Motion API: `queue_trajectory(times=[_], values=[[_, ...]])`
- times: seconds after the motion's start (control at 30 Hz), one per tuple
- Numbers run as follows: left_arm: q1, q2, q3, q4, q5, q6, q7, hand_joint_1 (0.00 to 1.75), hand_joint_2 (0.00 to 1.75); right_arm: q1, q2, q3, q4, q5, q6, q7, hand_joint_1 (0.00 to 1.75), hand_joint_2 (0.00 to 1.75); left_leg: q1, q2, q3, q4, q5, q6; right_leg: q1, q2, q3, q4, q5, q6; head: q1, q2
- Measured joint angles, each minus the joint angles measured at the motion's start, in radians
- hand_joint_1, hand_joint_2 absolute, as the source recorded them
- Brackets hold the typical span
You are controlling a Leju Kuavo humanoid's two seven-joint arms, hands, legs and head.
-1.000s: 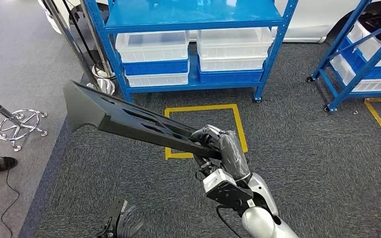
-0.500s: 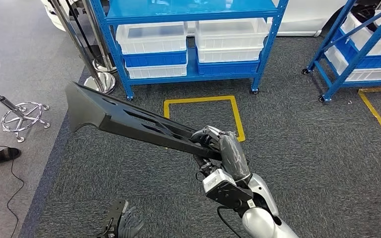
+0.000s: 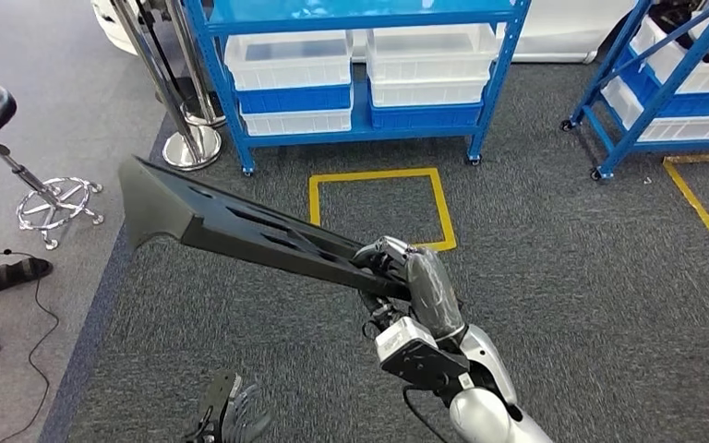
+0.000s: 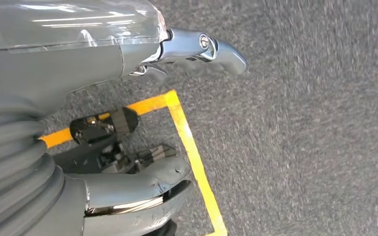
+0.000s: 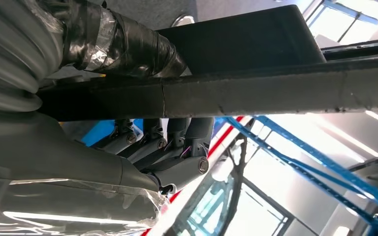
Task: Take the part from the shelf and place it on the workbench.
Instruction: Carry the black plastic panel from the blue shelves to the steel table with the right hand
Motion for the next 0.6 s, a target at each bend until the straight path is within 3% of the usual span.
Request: queue_trajectory(times=[0.07, 0.17, 0.2, 0.23, 0.27, 0.33, 0.4, 0.53, 0.6], values=[[0.0, -0.001, -0.001, 0.0, 0.001, 0.003, -0.004, 0.0, 1.75, 0.0, 0.0, 0.001, 0.0, 0.0, 0.0, 0.001, 1.75, 1.75, 0.005, 0.003, -0.006, -0.015, 0.026, 0.015, 0.001, 0.003, -0.016, 0.031, -0.03, 0.01, 0.001, 0.0], [0.002, -0.001, -0.004, 0.0, 0.002, 0.006, -0.006, 0.0, 1.75, 0.004, -0.001, 0.001, 0.0, 0.0, 0.0, 0.002, 1.75, 1.75, 0.006, 0.006, -0.032, -0.017, 0.053, 0.023, 0.001, 0.007, -0.077, 0.204, -0.149, 0.017, 0.001, 0.0], [0.003, -0.002, -0.005, 0.0, 0.002, 0.008, -0.006, 0.0, 1.75, 0.006, -0.002, 0.002, 0.0, 0.0, 0.0, 0.002, 1.75, 1.75, 0.005, 0.006, -0.042, -0.014, 0.059, 0.022, 0.0, 0.006, -0.087, 0.248, -0.171, 0.02, 0.001, 0.0], [0.005, -0.002, -0.005, 0.0, 0.002, 0.011, -0.005, 0.0, 1.75, 0.007, -0.002, 0.002, 0.001, 0.0, 0.0, 0.001, 1.75, 1.75, 0.006, 0.006, -0.053, -0.009, 0.063, 0.02, -0.001, 0.006, -0.078, 0.258, -0.174, 0.022, 0.001, 0.0], [0.005, -0.002, -0.005, 0.0, 0.002, 0.015, -0.004, 0.0, 1.75, 0.007, -0.002, 0.002, 0.0, 0.001, 0.0, 0.0, 1.75, 1.75, 0.006, 0.006, -0.062, -0.003, 0.066, 0.018, -0.002, 0.006, -0.048, 0.228, -0.16, 0.023, 0.001, 0.0], [0.005, -0.003, -0.006, 0.0, 0.002, 0.024, -0.002, 0.0, 1.75, 0.007, -0.003, 0.002, 0.0, 0.007, -0.001, -0.008, 1.75, 1.75, 0.006, 0.006, -0.079, 0.016, 0.066, 0.012, -0.003, 0.005, 0.043, 0.102, -0.125, 0.02, 0.001, 0.0], [0.005, -0.003, -0.007, 0.0, 0.001, 0.031, 0.0, 0.0, 1.75, 0.008, -0.003, 0.002, -0.002, 0.014, -0.002, -0.019, 1.75, 1.75, 0.002, 0.006, -0.093, 0.034, 0.065, 0.004, -0.001, 0.007, 0.091, 0.021, -0.112, 0.01, 0.001, 0.0], [0.004, -0.002, -0.009, 0.0, 0.0, 0.041, 0.004, 0.0, 1.75, 0.011, -0.005, 0.002, -0.008, 0.024, -0.005, -0.03, 1.75, 1.75, 0.003, 0.005, -0.107, 0.055, 0.059, -0.017, 0.001, 0.008, 0.086, 0.012, -0.103, -0.015, 0.0, 0.0], [0.004, -0.001, -0.009, 0.0, -0.001, 0.043, 0.004, 0.0, 1.75, 0.011, -0.006, 0.002, -0.011, 0.028, -0.006, -0.033, 1.75, 1.75, 0.007, 0.004, -0.136, 0.128, 0.011, -0.028, -0.003, 0.007, 0.084, 0.008, -0.095, -0.026, 0.0, 0.0]])
